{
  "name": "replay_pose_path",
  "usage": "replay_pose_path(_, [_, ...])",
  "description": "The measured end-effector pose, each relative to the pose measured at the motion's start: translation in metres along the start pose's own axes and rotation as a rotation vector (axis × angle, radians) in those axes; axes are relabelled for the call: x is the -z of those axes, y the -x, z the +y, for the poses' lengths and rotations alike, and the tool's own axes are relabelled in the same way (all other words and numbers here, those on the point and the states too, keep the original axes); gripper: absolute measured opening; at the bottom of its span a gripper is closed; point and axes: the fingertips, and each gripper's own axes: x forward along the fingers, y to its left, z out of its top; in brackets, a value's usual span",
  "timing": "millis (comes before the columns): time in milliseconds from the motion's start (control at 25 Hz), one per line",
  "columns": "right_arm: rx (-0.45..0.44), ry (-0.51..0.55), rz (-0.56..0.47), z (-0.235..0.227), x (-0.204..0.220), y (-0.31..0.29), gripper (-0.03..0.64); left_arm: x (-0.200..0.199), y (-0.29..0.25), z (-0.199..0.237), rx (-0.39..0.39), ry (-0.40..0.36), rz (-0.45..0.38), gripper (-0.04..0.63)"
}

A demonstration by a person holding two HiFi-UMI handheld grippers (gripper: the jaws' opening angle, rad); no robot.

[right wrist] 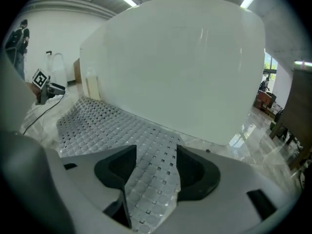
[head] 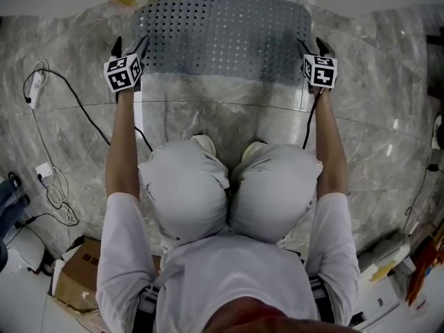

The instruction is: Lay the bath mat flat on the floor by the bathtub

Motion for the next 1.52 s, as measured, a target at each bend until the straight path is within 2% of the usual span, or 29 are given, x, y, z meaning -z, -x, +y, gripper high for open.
replay_pose_path(240, [-0.067, -0.001, -0.107, 0.032, -0.040, 0.007, 0.248, -0.029, -0.006, -0.025, 0.045, 0.044, -0.080, 0.379])
replay_pose_path(360, [-0.103, 0.003, -0.142, 0.046, -0.050, 0.008, 0.241, -0.029, -0.019, -0.025, 0.076, 0.074, -0.071, 0.379])
replay_pose_path(520, [-0.145, 0.029, -0.199, 0.066, -0.061, 0.011, 0.225, -0.016, -0.049, -0.005, 0.105, 0.106, -0.008, 0.379])
replay_pose_path(680, [-0.196, 0.034, -0.250, 0.088, -0.067, 0.013, 0.221, 0.001, -0.084, 0.018, 0.140, 0.132, 0.089, 0.379])
replay_pose_path(840, [-0.236, 0.001, -0.290, 0.106, -0.069, 0.012, 0.210, 0.019, -0.119, 0.024, 0.259, 0.234, 0.206, 0.380])
replay_pose_path(920, [-0.258, 0.000, -0.291, 0.115, -0.066, 0.009, 0.209, 0.026, -0.133, 0.020, 0.330, 0.241, 0.266, 0.382])
replay_pose_path(1000, [-0.280, 0.012, -0.284, 0.124, -0.063, 0.007, 0.207, 0.029, -0.142, 0.020, 0.362, 0.247, 0.301, 0.375])
replay_pose_path(1040, [-0.286, 0.018, -0.281, 0.127, -0.062, 0.006, 0.207, 0.029, -0.143, 0.023, 0.358, 0.243, 0.301, 0.329])
replay_pose_path(1080, [-0.288, 0.020, -0.281, 0.128, -0.062, 0.005, 0.207, 0.027, -0.143, 0.027, 0.349, 0.226, 0.287, 0.261])
replay_pose_path(1120, [-0.288, 0.016, -0.282, 0.128, -0.063, 0.004, 0.205, 0.023, -0.142, 0.030, 0.343, 0.197, 0.255, 0.223])
replay_pose_path(1200, [-0.281, -0.004, -0.289, 0.124, -0.065, 0.003, 0.201, 0.009, -0.134, 0.027, 0.346, 0.109, 0.144, 0.211])
replay_pose_path(1240, [-0.278, -0.013, -0.294, 0.121, -0.066, 0.003, 0.199, 0.001, -0.127, 0.023, 0.337, 0.034, 0.070, 0.202])
replay_pose_path(1280, [-0.275, -0.019, -0.299, 0.120, -0.068, 0.003, 0.198, -0.007, -0.117, 0.016, 0.314, -0.071, -0.010, 0.175])
replay_pose_path(1320, [-0.273, -0.023, -0.303, 0.118, -0.069, 0.004, 0.196, -0.015, -0.105, 0.008, 0.279, -0.196, -0.086, 0.103])
replay_pose_path(1360, [-0.272, -0.025, -0.307, 0.117, -0.070, 0.005, 0.195, -0.021, -0.095, -0.003, 0.241, -0.304, -0.145, 0.086])
replay_pose_path(1400, [-0.271, -0.028, -0.310, 0.116, -0.071, 0.005, 0.195, -0.022, -0.088, -0.012, 0.210, -0.361, -0.172, 0.051])
replay_pose_path(1440, [-0.270, -0.031, -0.312, 0.114, -0.072, 0.006, 0.193, -0.019, -0.086, -0.017, 0.181, -0.366, -0.164, 0.043])
replay_pose_path(1520, [-0.265, -0.036, -0.316, 0.111, -0.072, 0.007, 0.192, -0.005, -0.093, -0.013, 0.111, -0.332, -0.092, 0.048])
